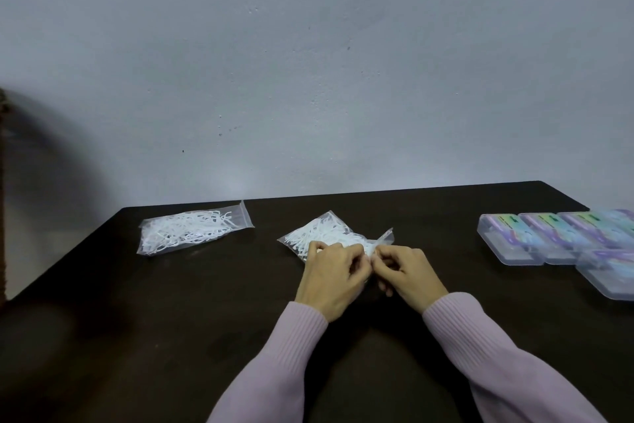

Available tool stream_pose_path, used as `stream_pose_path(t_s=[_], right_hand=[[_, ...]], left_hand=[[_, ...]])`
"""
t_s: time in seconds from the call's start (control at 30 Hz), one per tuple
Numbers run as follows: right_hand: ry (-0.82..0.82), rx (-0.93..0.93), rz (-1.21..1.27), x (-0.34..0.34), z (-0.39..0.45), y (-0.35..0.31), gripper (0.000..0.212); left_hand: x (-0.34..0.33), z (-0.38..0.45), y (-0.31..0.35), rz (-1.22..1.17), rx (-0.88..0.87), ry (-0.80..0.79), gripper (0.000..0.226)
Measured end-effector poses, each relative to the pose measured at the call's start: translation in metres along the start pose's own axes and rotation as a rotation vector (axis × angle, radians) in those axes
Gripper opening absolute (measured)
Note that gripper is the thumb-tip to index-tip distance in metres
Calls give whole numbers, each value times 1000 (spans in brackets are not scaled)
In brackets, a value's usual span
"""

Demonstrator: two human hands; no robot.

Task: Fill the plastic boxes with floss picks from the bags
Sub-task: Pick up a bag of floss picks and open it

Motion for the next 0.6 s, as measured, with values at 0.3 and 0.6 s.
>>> stream_pose_path(t_s=[0.3,0.6], right_hand=[[71,-28,-179,1,3,4,32],[153,-56,-352,5,-1,-2,41]], left_hand=[[-4,0,1,103,61,54,47],[-4,0,3,167,63,207,34]])
Point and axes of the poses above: each hand's wrist, its own z-axis towards the middle knuckle, its own x-axis out of the back of the hand, y = z × x, the point moved 2 cm from there along z, towards the middle knuckle, and after that the axes turned 14 degrees about -z, right-handed, at the moved point
